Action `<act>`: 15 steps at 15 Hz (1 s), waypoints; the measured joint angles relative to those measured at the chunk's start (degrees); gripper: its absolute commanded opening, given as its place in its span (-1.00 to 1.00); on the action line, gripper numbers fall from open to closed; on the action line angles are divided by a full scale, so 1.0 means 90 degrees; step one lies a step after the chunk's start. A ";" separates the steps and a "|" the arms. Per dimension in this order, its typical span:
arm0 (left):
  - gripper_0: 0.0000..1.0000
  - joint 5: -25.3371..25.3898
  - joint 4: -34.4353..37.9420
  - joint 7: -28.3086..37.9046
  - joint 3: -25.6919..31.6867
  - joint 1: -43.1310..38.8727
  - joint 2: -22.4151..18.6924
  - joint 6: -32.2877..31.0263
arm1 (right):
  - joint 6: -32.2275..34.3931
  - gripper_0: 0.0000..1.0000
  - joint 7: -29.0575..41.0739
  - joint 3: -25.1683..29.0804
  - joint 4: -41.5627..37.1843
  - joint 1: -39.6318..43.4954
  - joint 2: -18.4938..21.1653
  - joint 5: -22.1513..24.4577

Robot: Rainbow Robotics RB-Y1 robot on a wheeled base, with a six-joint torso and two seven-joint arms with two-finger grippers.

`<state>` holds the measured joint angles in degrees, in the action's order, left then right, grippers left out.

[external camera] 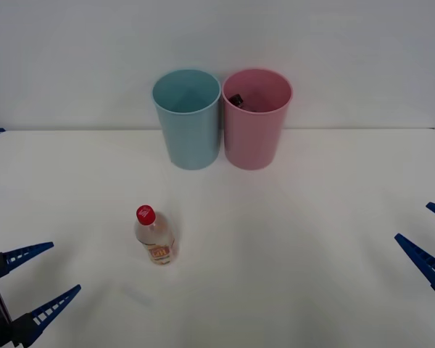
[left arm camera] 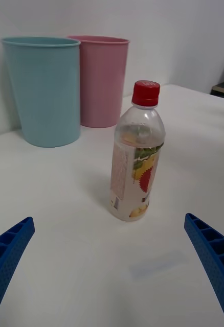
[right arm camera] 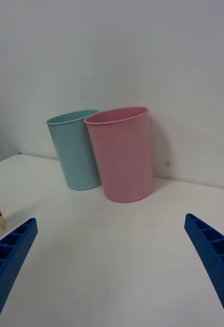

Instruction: Grasp the object on the table and drop it into the matching bin: aluminum can to the light blue bin, PET bottle to the pink bin.

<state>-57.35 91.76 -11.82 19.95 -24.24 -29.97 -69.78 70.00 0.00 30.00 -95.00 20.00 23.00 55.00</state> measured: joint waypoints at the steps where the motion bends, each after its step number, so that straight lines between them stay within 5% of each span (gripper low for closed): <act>1: 1.00 0.0002 -0.0075 -0.0062 -0.0079 0.0033 0.0000 -0.0010 | 0.0000 1.00 0.0000 0.0000 0.0000 0.0000 0.0000 0.0000; 8: 1.00 0.0226 -0.0641 -0.0279 -0.0607 0.0250 0.0089 -0.0014 | 0.0000 1.00 0.0000 0.0000 0.0000 0.0000 0.0000 0.0000; 15: 1.00 -0.0119 -0.0644 -0.0647 -0.0616 0.0474 0.0991 0.0136 | 0.0000 1.00 -0.0001 0.0000 0.0000 0.0000 0.0000 0.0000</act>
<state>-58.42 85.97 -17.64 14.40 -19.98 -21.05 -68.56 70.00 -0.01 30.00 -95.00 20.00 23.00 55.00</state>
